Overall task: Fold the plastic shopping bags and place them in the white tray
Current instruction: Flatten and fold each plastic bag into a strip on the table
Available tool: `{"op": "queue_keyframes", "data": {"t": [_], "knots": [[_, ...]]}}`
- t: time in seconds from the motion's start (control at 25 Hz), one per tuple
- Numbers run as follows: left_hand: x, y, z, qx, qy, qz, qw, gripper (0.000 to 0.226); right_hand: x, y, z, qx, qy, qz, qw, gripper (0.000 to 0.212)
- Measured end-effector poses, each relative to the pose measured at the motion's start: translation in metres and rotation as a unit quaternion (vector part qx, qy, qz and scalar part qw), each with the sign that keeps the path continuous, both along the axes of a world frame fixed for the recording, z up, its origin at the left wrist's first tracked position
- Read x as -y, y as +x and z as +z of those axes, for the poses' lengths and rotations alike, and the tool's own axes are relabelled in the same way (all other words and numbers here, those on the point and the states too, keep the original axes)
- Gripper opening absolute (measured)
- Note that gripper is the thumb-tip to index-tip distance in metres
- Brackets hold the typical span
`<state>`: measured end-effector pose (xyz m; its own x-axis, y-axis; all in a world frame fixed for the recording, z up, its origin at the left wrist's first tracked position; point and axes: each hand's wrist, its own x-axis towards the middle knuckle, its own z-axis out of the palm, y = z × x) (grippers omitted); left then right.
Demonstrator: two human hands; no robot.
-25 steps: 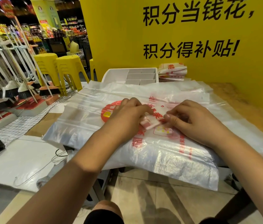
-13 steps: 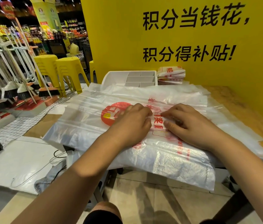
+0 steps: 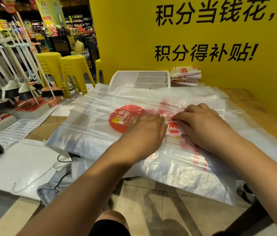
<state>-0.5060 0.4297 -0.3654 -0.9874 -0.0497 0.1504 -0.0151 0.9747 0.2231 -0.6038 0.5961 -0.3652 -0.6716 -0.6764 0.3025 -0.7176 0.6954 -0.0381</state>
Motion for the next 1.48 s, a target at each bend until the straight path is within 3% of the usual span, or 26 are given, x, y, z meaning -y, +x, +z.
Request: {"op": "queue_keyframes", "data": {"t": [0.08, 0.28, 0.68, 0.88, 1.08, 1.12, 1.2, 1.32, 1.4, 1.48], "knots": [[0.001, 0.002, -0.002, 0.021, 0.005, -0.006, 1.000, 0.050, 0.003, 0.005, -0.005, 0.008, 0.002, 0.005, 1.000, 0.039], [0.008, -0.004, -0.006, 0.067, -0.005, -0.015, 0.998, 0.055, 0.000, 0.013, -0.005, 0.169, 0.091, 0.034, 0.981, 0.062], [0.020, -0.001, -0.004, 0.113, -0.012, -0.035, 0.993, 0.057, -0.024, -0.002, -0.005, 0.196, 0.101, 0.029, 0.975, 0.059], [0.016, 0.001, 0.001, 0.060, -0.014, 0.008, 0.998, 0.058, -0.026, -0.007, 0.005, 0.172, -0.036, 0.055, 0.983, 0.060], [0.011, -0.004, 0.017, -0.079, 0.188, -0.003, 0.979, 0.050, -0.023, -0.009, 0.021, 0.191, -0.141, 0.034, 0.971, 0.054], [0.010, -0.005, 0.020, -0.102, 0.226, -0.003, 0.969, 0.043, -0.023, -0.007, 0.021, 0.208, -0.208, 0.030, 0.955, 0.050], [0.009, -0.004, 0.027, -0.122, 0.328, -0.006, 0.937, 0.033, -0.026, 0.000, 0.025, 0.296, -0.351, 0.016, 0.888, 0.040], [0.005, -0.004, 0.037, -0.110, 0.446, 0.003, 0.888, 0.034, -0.039, 0.004, 0.030, 0.386, -0.419, 0.012, 0.822, 0.026], [0.001, -0.006, 0.038, -0.098, 0.452, 0.009, 0.886, 0.035, -0.046, 0.002, 0.029, 0.413, -0.426, 0.022, 0.805, 0.018], [-0.005, -0.007, 0.035, -0.083, 0.401, 0.015, 0.912, 0.035, -0.054, -0.009, 0.031, 0.397, -0.447, -0.007, 0.801, 0.018]]}}
